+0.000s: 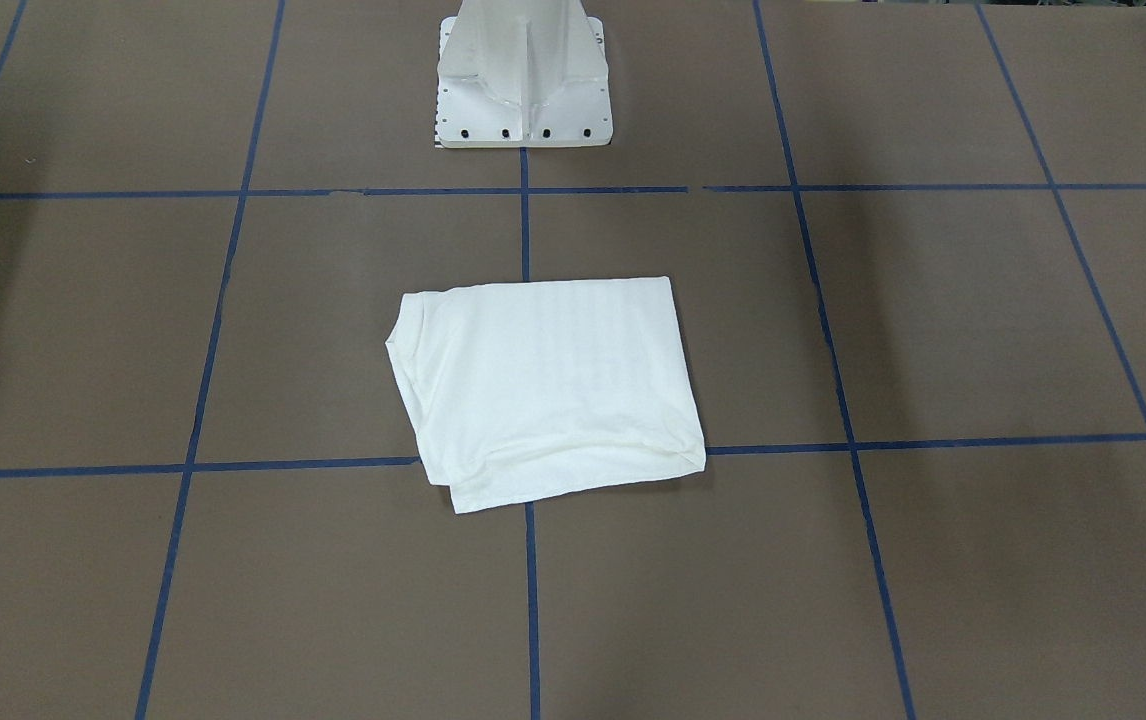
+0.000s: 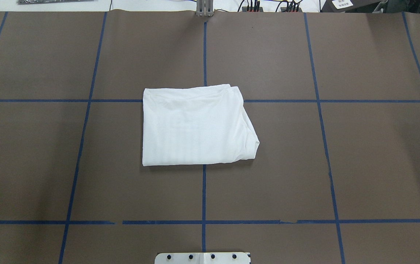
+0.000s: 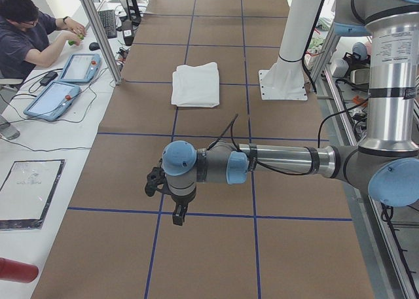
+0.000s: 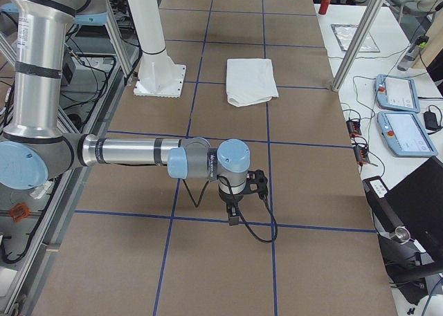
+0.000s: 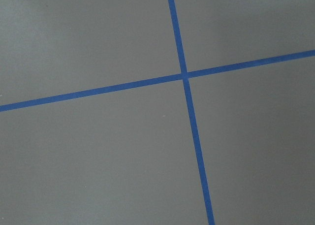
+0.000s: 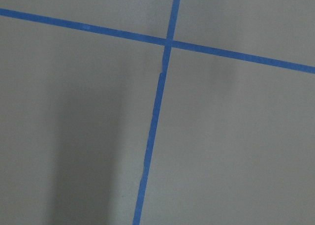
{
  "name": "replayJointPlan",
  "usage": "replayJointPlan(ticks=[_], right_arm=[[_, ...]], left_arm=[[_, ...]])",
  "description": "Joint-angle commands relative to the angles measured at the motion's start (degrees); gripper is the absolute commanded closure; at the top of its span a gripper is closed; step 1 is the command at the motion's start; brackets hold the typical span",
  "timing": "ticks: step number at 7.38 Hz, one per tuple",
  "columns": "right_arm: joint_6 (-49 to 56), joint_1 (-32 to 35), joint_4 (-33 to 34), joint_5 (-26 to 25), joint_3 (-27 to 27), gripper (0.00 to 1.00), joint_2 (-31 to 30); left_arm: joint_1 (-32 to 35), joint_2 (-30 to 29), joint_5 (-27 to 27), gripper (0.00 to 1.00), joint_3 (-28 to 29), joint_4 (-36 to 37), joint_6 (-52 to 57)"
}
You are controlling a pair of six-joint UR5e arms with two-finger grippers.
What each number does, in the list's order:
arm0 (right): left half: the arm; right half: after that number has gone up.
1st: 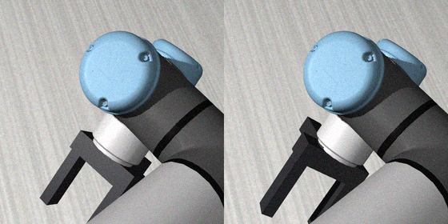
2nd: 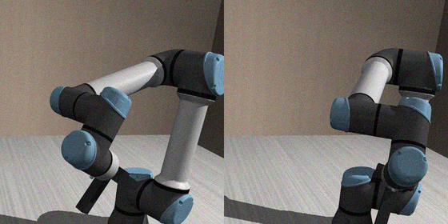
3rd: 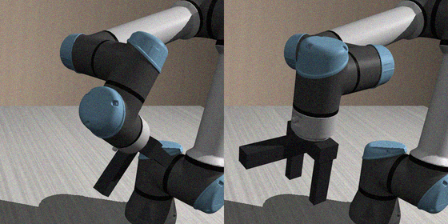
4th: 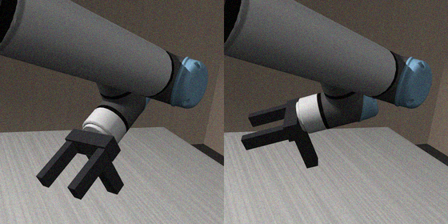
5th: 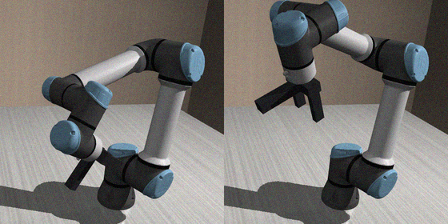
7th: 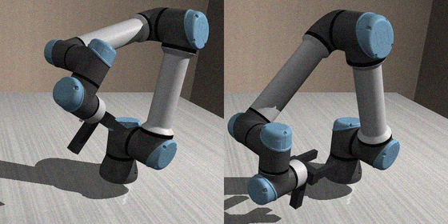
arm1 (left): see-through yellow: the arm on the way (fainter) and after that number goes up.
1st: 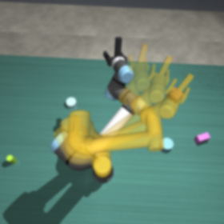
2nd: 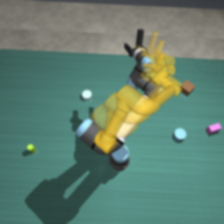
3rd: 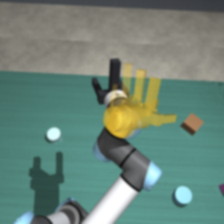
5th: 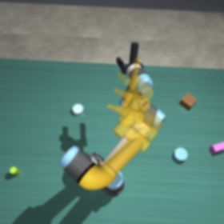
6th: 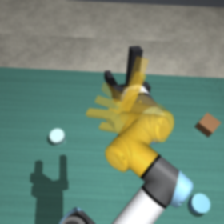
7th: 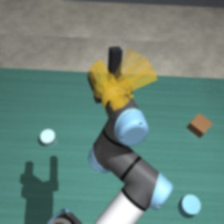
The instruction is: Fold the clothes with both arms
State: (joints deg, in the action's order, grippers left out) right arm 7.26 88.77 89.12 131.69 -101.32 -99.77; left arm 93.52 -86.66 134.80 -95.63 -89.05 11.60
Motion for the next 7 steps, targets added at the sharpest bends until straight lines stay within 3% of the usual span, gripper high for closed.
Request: replayJointPlan(ticks=[1,7], right_arm=[[0.21,0.00,-1.14,-0.03,0.07,0.00,-0.07],[-2.15,0.00,-1.49,0.06,-0.11,0.00,0.28]], left_arm=[[0.00,0.00,0.03,0.00,0.00,-0.07,0.00],[0.00,0.00,0.20,0.00,-0.08,-0.07,0.09]])
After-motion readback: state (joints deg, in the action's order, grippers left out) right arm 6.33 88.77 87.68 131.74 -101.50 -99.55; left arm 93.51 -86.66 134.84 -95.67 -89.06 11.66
